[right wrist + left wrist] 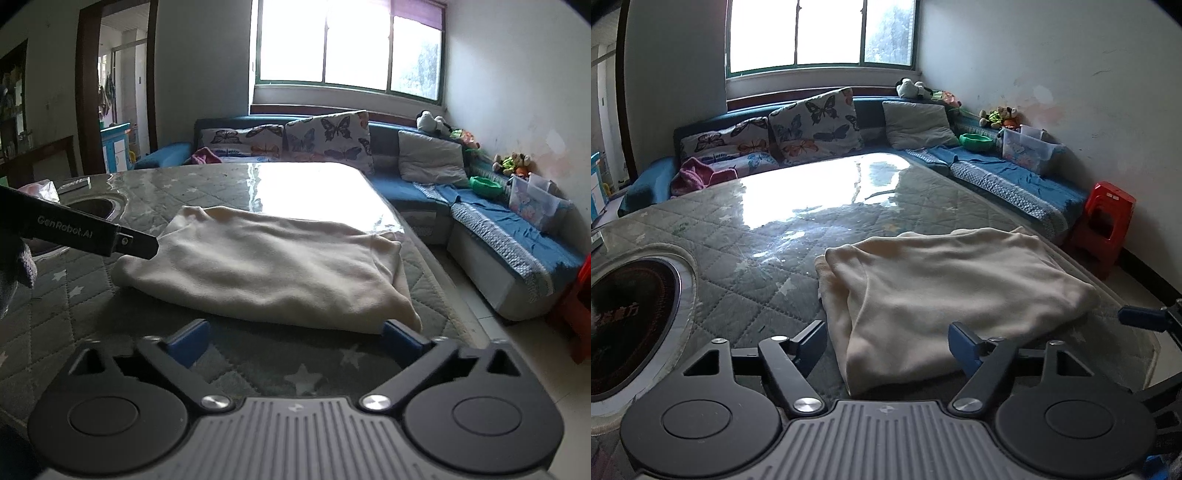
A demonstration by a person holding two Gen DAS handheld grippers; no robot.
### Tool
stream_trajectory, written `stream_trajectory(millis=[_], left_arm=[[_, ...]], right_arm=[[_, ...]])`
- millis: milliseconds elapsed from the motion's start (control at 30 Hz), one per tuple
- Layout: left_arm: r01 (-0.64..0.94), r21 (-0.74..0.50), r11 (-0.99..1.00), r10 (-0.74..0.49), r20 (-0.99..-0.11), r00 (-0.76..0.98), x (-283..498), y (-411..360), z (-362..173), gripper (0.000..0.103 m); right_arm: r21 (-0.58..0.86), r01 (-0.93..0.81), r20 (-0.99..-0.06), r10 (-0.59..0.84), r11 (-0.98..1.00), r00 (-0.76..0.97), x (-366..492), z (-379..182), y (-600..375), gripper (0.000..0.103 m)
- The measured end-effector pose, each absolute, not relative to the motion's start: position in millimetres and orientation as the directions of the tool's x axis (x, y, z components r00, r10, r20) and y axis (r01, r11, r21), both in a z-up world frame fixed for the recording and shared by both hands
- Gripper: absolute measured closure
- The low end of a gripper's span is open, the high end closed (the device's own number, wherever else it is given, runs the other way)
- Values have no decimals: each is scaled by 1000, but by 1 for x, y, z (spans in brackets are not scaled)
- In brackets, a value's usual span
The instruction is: Fold clothes
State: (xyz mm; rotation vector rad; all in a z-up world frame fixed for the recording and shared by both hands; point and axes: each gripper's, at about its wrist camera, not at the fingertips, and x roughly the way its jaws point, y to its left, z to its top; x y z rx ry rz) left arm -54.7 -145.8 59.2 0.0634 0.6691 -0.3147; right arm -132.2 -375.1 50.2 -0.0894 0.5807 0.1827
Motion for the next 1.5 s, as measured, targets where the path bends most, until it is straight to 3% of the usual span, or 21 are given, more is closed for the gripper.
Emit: stream_trajectory(millis=[467,1500], left_arm=[[335,-20,942,-289,-556,779,-91,-136,60,1],[338,22,941,-283,-496,821,-149,-134,57,0]], right_arm=[[-21,-157,-524,123,987,843,-167,51,-370,0],[-9,-96,-470,81,995,879,-212,46,-359,0]])
